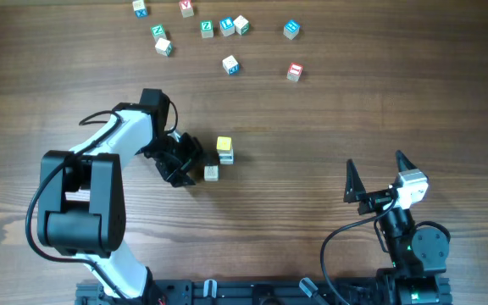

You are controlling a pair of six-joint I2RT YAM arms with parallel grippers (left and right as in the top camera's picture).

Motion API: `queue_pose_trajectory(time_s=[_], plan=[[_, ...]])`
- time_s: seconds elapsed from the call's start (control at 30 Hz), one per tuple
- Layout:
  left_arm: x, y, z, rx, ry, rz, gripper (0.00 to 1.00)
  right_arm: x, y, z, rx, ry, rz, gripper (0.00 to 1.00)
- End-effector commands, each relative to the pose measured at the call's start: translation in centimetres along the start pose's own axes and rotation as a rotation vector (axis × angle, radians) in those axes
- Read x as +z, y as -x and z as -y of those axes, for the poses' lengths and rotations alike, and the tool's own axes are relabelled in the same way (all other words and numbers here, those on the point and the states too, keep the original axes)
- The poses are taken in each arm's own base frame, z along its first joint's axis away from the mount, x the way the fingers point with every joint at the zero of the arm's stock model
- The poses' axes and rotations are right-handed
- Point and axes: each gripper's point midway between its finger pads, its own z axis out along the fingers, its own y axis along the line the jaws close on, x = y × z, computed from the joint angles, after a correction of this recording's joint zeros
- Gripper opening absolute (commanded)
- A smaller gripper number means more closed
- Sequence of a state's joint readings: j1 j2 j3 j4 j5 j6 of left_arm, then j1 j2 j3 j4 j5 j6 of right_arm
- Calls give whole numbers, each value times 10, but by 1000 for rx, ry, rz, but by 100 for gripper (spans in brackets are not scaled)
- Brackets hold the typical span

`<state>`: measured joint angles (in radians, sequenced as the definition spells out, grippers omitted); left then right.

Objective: Form a tower
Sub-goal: 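Open the left gripper and withdraw it to the left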

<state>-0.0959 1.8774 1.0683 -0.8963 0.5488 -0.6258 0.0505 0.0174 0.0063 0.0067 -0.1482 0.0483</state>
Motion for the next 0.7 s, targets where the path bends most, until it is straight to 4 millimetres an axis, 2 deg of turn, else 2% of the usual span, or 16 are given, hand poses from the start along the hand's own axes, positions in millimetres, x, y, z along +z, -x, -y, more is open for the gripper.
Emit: queue_pose_trajectory(time_s=[0.0, 0.1, 0.3, 0.43, 0.57, 0.67], plan=[[-2, -9, -6, 56, 11, -26, 62, 0, 2, 1, 5, -9, 10, 100], [-3, -14, -17, 98, 65, -38, 64, 0, 2, 1, 5, -8, 10, 100], [-10, -3, -57, 84, 285, 40, 70, 0, 2, 1, 5, -9, 10, 100], [-18, 6, -65, 49, 283, 64, 69, 0, 2, 1, 5, -9, 10, 100], [-45, 20, -65, 11, 208, 150, 70, 0, 2, 1, 5, -9, 10, 100], [-75, 22, -56, 30, 144, 258, 73, 0, 2, 1, 5, -9, 10, 100]])
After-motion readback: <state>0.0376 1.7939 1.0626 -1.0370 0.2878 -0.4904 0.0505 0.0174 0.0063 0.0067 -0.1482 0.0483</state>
